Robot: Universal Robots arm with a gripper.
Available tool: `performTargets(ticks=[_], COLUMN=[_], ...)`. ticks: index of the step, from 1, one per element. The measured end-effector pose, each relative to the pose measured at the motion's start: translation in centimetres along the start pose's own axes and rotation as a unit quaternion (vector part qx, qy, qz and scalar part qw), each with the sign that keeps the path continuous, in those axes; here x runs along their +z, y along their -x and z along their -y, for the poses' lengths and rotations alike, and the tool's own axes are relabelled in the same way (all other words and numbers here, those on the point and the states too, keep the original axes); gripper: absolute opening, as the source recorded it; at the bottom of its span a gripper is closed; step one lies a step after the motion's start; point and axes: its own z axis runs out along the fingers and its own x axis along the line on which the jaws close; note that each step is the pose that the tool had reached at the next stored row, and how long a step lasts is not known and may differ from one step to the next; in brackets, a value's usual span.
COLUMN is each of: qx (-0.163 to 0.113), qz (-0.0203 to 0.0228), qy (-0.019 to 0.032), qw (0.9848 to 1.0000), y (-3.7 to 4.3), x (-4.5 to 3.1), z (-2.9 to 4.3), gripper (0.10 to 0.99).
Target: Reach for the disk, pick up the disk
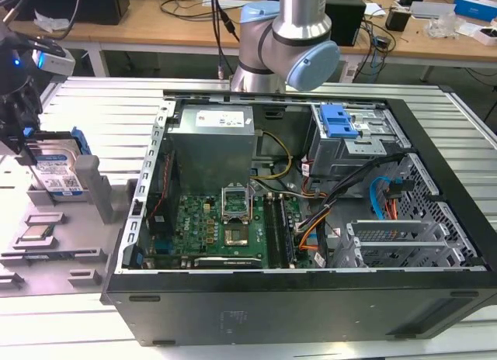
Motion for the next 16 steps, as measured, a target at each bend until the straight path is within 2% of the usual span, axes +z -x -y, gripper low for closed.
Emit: performTargets(ticks=[1, 16], qx=[0.000, 0.000], qz=[0.0001, 0.0000], qy=[0.0000, 0.0000], qw=[1.0000, 1.0000], y=[0.00, 0.00], x=[0.00, 0.06], z=[0.00, 0.01], gripper=[0.369, 0.369])
